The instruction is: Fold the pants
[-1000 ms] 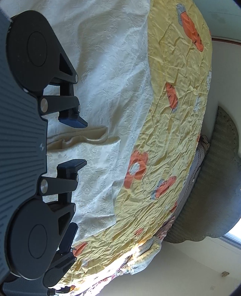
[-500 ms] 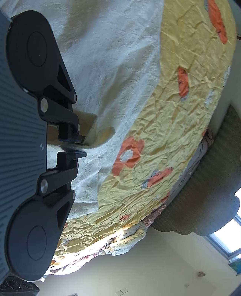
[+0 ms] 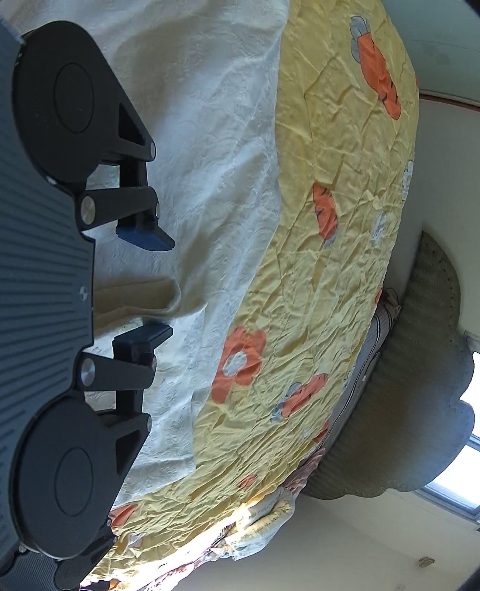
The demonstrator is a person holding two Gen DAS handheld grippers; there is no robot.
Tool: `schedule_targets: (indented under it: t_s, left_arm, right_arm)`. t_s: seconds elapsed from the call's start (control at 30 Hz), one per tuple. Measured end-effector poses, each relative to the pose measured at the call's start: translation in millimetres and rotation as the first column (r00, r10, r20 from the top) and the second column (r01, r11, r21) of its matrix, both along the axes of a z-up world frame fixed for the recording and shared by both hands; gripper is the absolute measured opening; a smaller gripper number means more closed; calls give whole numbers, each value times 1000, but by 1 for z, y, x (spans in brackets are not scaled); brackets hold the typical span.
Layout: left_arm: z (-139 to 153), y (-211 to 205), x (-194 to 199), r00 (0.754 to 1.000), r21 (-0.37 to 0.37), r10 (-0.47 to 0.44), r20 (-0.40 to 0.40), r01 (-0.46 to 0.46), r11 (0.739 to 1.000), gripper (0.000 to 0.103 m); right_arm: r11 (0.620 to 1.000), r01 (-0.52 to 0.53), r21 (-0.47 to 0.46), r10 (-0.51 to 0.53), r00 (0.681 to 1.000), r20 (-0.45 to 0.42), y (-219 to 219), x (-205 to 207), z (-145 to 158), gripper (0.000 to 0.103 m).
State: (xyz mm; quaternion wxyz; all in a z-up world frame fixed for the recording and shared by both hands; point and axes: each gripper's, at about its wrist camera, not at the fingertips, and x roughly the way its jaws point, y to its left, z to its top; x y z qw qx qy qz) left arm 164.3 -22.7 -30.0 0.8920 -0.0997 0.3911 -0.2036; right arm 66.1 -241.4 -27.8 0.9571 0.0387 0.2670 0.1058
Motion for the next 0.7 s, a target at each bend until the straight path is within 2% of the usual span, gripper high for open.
schedule_targets:
  t_s: [0.07,0.13,0.17,0.3,0.37,0.53,0.7]
  left_arm:
    - [5,2,-2,1000,9,14,14,-14,1000,50]
    - [11,-1,-7,998,67,29,58,-33,997,49]
    - [13,-2,-10,997,99,33,76,-40,994,49]
    - [15,-5,-19,994,180,34,108,-53,982,51]
    - [13,-4,-21,993,205,40,110,-62,977,51]
    - [12,0,-28,988,269,63,142,-99,958,59]
    - [12,3,-32,984,321,70,165,-120,939,62]
  right_arm:
    - [1000,-15,-16,15,1000,-7,4,4,0,103]
    - [997,-49,-63,46,998,-54,11,8,-7,103]
    - [997,-39,-74,35,998,-42,13,5,-10,103]
    - [999,-12,-33,13,1000,27,10,-8,2,103]
    - [999,-1,-46,3,999,46,12,-8,5,103]
    - [997,42,-59,-39,998,39,14,-4,3,103]
    - [996,69,-53,-70,997,-18,12,6,-11,103]
